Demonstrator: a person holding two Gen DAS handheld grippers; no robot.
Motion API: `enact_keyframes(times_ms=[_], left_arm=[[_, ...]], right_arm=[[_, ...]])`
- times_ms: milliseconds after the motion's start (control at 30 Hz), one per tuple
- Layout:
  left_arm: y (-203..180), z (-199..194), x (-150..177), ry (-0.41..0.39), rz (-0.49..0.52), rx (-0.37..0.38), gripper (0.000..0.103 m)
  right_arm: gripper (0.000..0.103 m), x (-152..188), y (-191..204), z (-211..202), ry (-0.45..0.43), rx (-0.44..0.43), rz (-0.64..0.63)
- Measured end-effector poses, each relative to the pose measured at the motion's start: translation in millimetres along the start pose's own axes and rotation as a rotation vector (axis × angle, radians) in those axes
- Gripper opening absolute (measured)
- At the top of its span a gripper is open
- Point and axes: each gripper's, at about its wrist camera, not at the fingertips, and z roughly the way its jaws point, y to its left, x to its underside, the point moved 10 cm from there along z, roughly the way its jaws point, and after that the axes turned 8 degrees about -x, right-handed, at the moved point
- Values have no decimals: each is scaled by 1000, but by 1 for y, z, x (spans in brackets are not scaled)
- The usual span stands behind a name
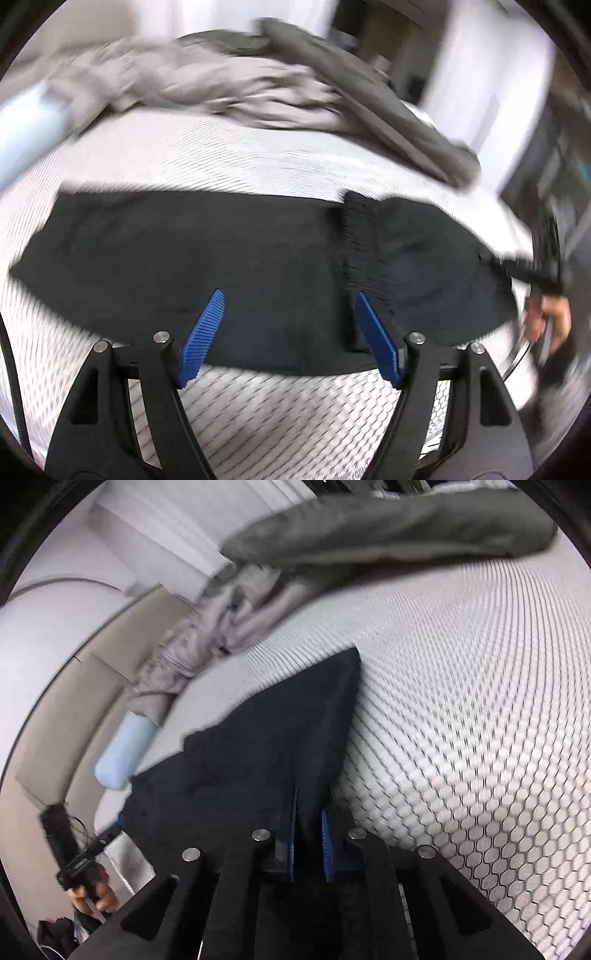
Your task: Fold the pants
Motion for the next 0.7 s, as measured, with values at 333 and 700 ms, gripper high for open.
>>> enact_keyframes(times_ms=[333, 700], left_arm=[[137, -14, 15, -23, -464, -88, 80], [167, 25, -29, -46, -536, -164, 6]], right_arm=[[53, 1, -19, -20, -1, 170, -3], [53, 29, -18, -62, -4, 139, -5]])
